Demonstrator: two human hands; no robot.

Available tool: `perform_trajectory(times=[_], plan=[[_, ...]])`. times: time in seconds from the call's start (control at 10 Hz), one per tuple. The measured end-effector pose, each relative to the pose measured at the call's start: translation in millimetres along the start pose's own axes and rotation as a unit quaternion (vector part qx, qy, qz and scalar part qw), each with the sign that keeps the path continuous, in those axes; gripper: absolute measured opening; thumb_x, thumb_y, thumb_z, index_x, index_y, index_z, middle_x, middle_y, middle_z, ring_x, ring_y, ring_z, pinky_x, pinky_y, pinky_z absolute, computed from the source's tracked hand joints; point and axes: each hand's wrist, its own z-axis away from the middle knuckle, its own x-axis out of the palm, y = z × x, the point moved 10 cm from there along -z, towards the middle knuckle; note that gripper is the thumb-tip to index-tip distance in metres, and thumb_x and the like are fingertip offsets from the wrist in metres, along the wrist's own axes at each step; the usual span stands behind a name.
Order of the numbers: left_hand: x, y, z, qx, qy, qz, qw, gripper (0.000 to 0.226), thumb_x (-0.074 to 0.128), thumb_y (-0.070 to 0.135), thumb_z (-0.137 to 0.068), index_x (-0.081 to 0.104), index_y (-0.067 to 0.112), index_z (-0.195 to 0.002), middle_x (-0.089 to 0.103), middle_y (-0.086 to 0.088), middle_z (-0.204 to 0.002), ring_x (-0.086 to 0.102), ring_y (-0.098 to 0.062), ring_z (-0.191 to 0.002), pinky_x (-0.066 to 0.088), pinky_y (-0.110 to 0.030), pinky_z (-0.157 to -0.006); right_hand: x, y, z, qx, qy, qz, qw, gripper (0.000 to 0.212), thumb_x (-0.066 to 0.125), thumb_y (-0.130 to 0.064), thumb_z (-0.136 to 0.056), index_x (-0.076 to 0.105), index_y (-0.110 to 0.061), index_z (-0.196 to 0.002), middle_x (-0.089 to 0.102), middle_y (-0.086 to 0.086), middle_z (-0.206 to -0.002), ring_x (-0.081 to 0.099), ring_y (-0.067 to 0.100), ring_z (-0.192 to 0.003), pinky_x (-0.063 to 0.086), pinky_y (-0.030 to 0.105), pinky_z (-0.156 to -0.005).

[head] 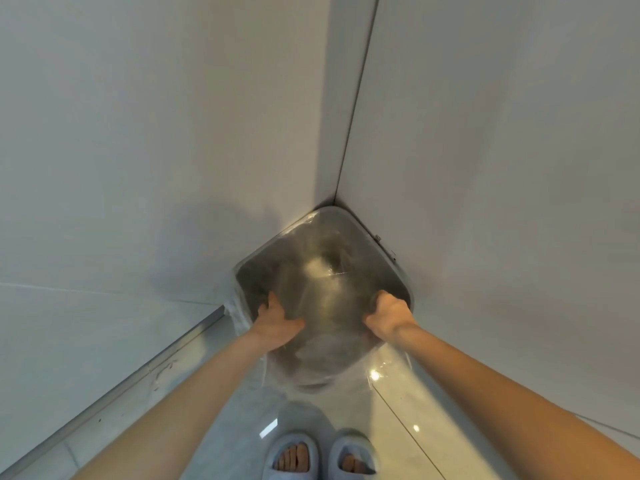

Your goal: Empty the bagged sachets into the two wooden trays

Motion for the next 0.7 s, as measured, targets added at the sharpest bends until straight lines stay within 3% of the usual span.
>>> perform_trajectory(times=[0.1, 0.3, 0.4, 0.6, 0.7], plan=[[3.5, 6.0, -1.2, 0.016, -0.009, -0.019, 1.0, 0.076, 0.048, 0.025, -0.089, -0.003, 0.009, -0.144, 0.002, -0.014, -0.155, 0.004, -0.025, -0.143, 0.015, -0.03, -0.112, -0.2, -2.5, -0.6, -0.005, 0.0, 0.018, 1.0, 0.046, 0.049, -0.018, -0.089, 0.036, -0.001, -0.13, 0.044, 0.02, -0.136, 0.046, 0.034, -0.123, 0.042, 0.036, -0.099], [5.5, 21.1, 12.9, 0.064, -0.02, -0.127, 0.99, 0.067, 0.044, 0.032, -0.089, 0.011, 0.015, -0.145, 0.018, -0.013, -0.152, 0.019, -0.028, -0.14, 0.021, -0.036, -0.114, -7.4, -14.1, 24.0, -0.05, -0.005, 0.075, 0.996, 0.06, 0.043, -0.024, -0.093, 0.015, -0.011, -0.144, 0.028, 0.014, -0.148, 0.032, 0.031, -0.134, 0.034, 0.039, -0.108], [-0.6, 35.1, 42.9, 0.082, -0.003, -0.231, 0.969, 0.067, 0.041, 0.039, -0.089, 0.011, 0.015, -0.144, 0.018, -0.008, -0.153, 0.017, -0.027, -0.141, 0.019, -0.044, -0.114, -20.2, -19.9, 55.7, -0.07, -0.001, 0.118, 0.991, 0.061, 0.041, -0.028, -0.093, 0.013, -0.015, -0.145, 0.025, 0.009, -0.151, 0.026, 0.029, -0.137, 0.028, 0.039, -0.111], [-24.7, 71.8, 128.0, 0.137, 0.04, -0.362, 0.921, 0.062, 0.038, 0.04, -0.089, 0.017, 0.017, -0.143, 0.022, -0.008, -0.152, 0.018, -0.029, -0.14, 0.016, -0.046, -0.113, -52.5, -30.5, 136.0, -0.102, 0.029, 0.15, 0.983, 0.063, 0.04, -0.035, -0.093, 0.011, -0.019, -0.146, 0.02, 0.004, -0.154, 0.016, 0.024, -0.142, 0.017, 0.038, -0.113], [-36.8, 86.9, 161.2, 0.161, 0.054, -0.352, 0.92, 0.061, 0.039, 0.04, -0.088, 0.021, 0.016, -0.141, 0.027, -0.007, -0.15, 0.022, -0.027, -0.138, 0.019, -0.044, -0.112, -66.8, -34.5, 169.3, -0.113, 0.035, 0.143, 0.983, 0.062, 0.04, -0.036, -0.093, 0.012, -0.02, -0.146, 0.018, 0.003, -0.155, 0.013, 0.022, -0.143, 0.013, 0.038, -0.114]])
